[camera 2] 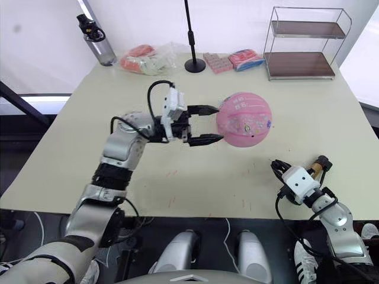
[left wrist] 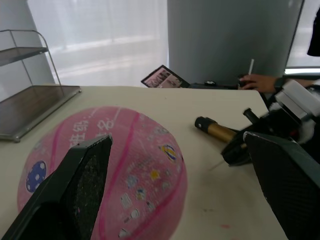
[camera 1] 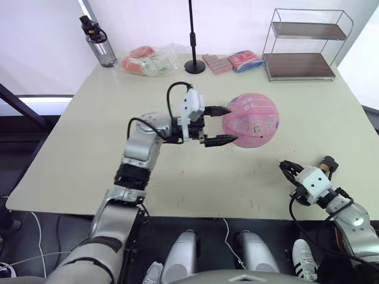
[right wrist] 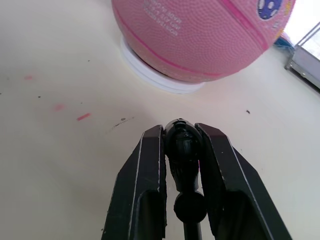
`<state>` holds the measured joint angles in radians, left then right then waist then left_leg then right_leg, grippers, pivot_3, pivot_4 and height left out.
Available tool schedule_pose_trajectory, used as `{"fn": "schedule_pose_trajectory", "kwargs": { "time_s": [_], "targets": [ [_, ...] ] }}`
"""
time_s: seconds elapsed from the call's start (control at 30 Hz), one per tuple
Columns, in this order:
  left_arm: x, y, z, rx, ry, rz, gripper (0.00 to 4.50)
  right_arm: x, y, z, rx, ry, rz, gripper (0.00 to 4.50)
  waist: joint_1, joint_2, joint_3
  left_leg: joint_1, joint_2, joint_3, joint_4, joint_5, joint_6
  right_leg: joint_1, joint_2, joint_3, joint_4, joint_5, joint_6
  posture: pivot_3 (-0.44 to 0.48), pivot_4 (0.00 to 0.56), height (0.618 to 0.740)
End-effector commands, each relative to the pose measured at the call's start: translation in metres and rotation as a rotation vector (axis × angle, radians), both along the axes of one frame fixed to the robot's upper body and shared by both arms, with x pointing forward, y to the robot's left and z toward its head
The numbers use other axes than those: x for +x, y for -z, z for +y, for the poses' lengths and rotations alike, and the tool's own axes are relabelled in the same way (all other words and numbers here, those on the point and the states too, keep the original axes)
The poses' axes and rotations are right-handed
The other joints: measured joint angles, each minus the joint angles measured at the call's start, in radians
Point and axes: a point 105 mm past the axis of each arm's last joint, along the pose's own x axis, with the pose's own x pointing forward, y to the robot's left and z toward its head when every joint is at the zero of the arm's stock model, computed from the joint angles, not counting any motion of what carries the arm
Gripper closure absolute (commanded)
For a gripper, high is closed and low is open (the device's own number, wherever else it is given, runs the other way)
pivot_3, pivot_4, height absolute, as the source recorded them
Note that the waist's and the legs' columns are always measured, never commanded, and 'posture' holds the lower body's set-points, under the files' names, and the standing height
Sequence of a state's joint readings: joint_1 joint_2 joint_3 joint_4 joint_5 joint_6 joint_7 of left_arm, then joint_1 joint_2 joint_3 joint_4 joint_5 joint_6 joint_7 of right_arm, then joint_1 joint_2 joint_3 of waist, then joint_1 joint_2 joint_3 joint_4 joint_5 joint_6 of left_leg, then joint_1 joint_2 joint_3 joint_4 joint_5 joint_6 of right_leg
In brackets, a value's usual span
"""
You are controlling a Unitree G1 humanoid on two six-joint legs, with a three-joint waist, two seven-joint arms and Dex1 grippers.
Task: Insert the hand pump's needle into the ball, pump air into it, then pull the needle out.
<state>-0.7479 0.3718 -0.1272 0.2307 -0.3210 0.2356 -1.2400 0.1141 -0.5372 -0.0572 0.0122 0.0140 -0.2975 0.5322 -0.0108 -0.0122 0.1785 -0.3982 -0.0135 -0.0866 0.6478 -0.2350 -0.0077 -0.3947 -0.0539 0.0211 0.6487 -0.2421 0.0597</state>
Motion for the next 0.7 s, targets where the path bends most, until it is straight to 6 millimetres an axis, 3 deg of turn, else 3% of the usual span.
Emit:
{"fn": "schedule_pose_trajectory", "kwargs": {
  "time_s": [0.03, 0.2, 0.7],
  "targets": [
    [-0.024, -0.008, 0.013, 0.021, 0.112, -0.012, 0.00, 0.001, -0.009, -0.010, -0.021, 0.013, -0.044, 4.10, -0.003, 0.000, 0.000, 0.000, 0.000, 0.000, 0.000, 0.000, 0.000, 0.000, 0.000, 0.000, 0.000, 0.000, 0.000, 0.000, 0.150, 0.731],
    [-0.043, 0.004, 0.039, 0.072, 0.147, 0.051, 0.00, 0.011, -0.013, -0.016, -0.049, 0.052, -0.079, 4.10, -0.005, 0.000, 0.000, 0.001, 0.000, 0.001, 0.000, 0.000, 0.000, -0.001, 0.000, 0.001, 0.004, 0.000, -0.001, 0.000, 0.150, 0.731],
    [-0.056, 0.011, 0.062, 0.057, 0.089, 0.101, 0.00, 0.027, -0.025, -0.028, -0.078, 0.083, -0.121, 4.10, -0.007, 0.000, 0.000, 0.003, 0.001, 0.002, 0.004, 0.000, 0.000, -0.002, 0.001, 0.003, 0.010, -0.001, -0.001, 0.000, 0.150, 0.731]
  ]
}}
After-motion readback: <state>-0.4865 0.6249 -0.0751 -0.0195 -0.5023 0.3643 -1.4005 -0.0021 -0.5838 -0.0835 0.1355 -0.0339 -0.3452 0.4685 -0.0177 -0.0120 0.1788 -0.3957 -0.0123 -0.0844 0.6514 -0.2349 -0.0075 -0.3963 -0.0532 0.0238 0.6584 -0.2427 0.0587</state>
